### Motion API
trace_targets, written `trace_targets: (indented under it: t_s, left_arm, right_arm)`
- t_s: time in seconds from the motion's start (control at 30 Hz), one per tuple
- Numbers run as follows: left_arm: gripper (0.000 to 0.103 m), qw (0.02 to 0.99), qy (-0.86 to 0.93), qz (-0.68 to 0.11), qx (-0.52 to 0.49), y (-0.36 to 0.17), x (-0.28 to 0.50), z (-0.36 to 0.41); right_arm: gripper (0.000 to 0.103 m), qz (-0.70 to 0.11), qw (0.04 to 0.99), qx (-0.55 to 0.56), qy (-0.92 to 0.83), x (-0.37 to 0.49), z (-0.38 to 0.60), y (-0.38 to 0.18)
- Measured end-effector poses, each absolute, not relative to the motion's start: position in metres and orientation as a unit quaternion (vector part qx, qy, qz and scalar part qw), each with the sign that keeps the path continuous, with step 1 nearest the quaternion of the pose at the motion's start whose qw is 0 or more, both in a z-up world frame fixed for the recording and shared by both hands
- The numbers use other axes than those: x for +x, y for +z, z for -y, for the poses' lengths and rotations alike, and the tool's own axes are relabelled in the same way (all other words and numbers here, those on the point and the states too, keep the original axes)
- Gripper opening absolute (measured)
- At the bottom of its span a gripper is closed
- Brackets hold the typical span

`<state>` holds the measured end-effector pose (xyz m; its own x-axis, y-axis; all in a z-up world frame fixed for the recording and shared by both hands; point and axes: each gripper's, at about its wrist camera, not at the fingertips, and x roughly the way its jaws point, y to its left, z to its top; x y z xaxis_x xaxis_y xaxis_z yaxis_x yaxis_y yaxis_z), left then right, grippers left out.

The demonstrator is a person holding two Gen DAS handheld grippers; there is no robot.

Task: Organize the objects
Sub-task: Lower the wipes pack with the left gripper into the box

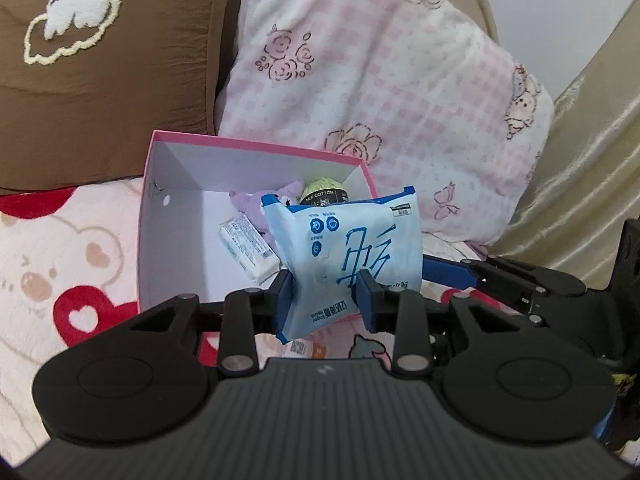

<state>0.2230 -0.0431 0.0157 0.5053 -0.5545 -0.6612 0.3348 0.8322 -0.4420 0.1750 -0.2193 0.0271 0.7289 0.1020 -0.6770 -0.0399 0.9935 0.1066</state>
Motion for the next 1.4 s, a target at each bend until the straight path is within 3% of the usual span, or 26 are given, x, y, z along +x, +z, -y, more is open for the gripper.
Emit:
trace_targets:
  t_s: [0.87, 1.4]
  left_arm:
    - [0.032, 0.786, -0.247, -0.529, -0.202, -0.107, 0.312, 0.060]
    - [0.032, 0.780, -0.223, -0.564, -0.158, -0.133, 0.333, 0.079]
  right_arm:
    - [0.059, -0.494, 0.861, 0.122, 0.008, 0.253, 0.269, -0.076]
    - [0.039, -0.515, 0.850, 0.110, -0.006, 0.271, 0.275, -0.101]
